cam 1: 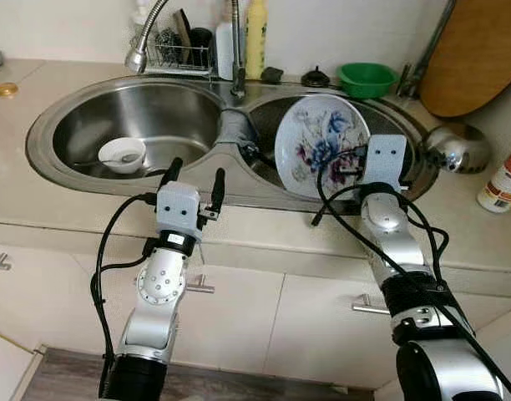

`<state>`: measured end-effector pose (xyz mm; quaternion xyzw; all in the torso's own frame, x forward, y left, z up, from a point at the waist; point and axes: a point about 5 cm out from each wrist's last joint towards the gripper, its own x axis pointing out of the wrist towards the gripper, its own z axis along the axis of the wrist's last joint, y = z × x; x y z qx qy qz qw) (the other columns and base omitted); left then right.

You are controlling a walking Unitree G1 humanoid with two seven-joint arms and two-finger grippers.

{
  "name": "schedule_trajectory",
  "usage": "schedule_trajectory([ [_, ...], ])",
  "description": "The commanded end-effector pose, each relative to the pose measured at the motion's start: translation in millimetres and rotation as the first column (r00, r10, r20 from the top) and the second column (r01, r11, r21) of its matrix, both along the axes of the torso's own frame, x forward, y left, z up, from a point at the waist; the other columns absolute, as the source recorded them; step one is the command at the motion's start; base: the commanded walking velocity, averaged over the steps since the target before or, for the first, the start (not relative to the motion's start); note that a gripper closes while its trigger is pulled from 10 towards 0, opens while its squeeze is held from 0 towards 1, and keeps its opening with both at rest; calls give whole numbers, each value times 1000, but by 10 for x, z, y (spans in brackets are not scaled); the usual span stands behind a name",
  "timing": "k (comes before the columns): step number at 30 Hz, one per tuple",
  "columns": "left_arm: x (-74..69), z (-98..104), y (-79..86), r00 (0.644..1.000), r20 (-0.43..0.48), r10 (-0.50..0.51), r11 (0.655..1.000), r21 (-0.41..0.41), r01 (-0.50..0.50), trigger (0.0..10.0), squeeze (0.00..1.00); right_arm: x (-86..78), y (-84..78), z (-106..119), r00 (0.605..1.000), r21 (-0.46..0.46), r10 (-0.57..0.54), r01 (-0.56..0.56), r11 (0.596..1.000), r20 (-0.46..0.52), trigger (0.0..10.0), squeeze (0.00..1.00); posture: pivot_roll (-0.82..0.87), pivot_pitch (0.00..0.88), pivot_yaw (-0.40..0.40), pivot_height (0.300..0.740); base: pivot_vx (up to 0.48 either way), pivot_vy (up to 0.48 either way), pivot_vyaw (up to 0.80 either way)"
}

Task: Kitchen organization

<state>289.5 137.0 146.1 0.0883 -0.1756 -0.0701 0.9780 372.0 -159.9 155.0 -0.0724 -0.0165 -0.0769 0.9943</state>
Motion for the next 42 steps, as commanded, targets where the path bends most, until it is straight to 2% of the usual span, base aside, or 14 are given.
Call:
schedule_trajectory([
  [1,11,-9,-20,1000,-11,-4,1000,14,4,10000,0,43,101,26,998,-27,62,-63,998,-32,10000,0,48,0,-42,740,0,0,0],
  [3,12,-11,-25,1000,-12,-5,1000,16,5,10000,0,28,189,-96,989,2,113,-114,994,-94,10000,0,51,0,-44,740,0,0,0],
  [4,12,-11,-25,1000,-12,-5,1000,16,5,10000,0,28,189,-96,989,2,113,-114,994,-94,10000,0,51,0,-44,740,0,0,0],
  [5,12,-11,-25,1000,-12,-4,1000,16,4,10000,0,20,215,-124,988,40,123,-119,992,-94,10000,0,51,0,-44,740,0,0,0],
  [6,13,-11,-25,1000,-12,-3,1000,15,3,10000,0,17,233,-131,986,36,132,-129,991,-98,10000,1000,53,0,-44,740,0,0,0],
  [12,15,-13,-26,1000,-14,-2,1000,14,3,10000,0,14,287,-143,979,99,172,-162,982,-108,10000,1000,52,0,-44,740,0,0,0],
  [18,15,-22,-31,1000,-19,-4,1000,15,4,10000,0,33,200,-149,984,256,130,-96,962,-120,10000,1000,50,0,-44,740,0,0,0],
  [19,15,-25,-32,1000,-21,-4,1000,15,5,10000,0,38,161,-164,985,341,109,-58,938,-132,10000,1000,50,0,-44,740,0,0,0],
  [25,14,-32,-30,1000,-22,-4,1000,14,4,10000,0,39,137,-128,989,441,95,-38,897,-109,10000,1000,48,0,-43,740,0,0,0],
  [26,13,-35,-30,1000,-23,-4,1000,13,4,10000,0,38,147,-104,991,496,99,-41,868,-91,10000,1000,48,0,-43,740,0,0,0],
  [30,12,-44,-28,1000,-28,-3,1000,9,3,10000,0,25,192,-12,991,560,131,-100,822,-15,10000,1000,48,0,-41,740,0,0,0],
  [31,12,-49,-27,1000,-31,-4,1000,5,4,10000,0,0,239,67,986,540,161,-160,826,46,10000,0,46,0,-39,740,0,0,0],
  [33,10,-51,-30,1000,-31,-7,1000,3,7,10000,0,-27,280,123,979,511,185,-204,835,88,10000,0,45,0,-38,740,0,0,0],
  [42,2,-47,-43,1000,-22,-12,1000,6,12,10000,0,-93,380,176,961,396,236,-273,877,141,10000,0,50,0,-41,740,0,0,0],
])
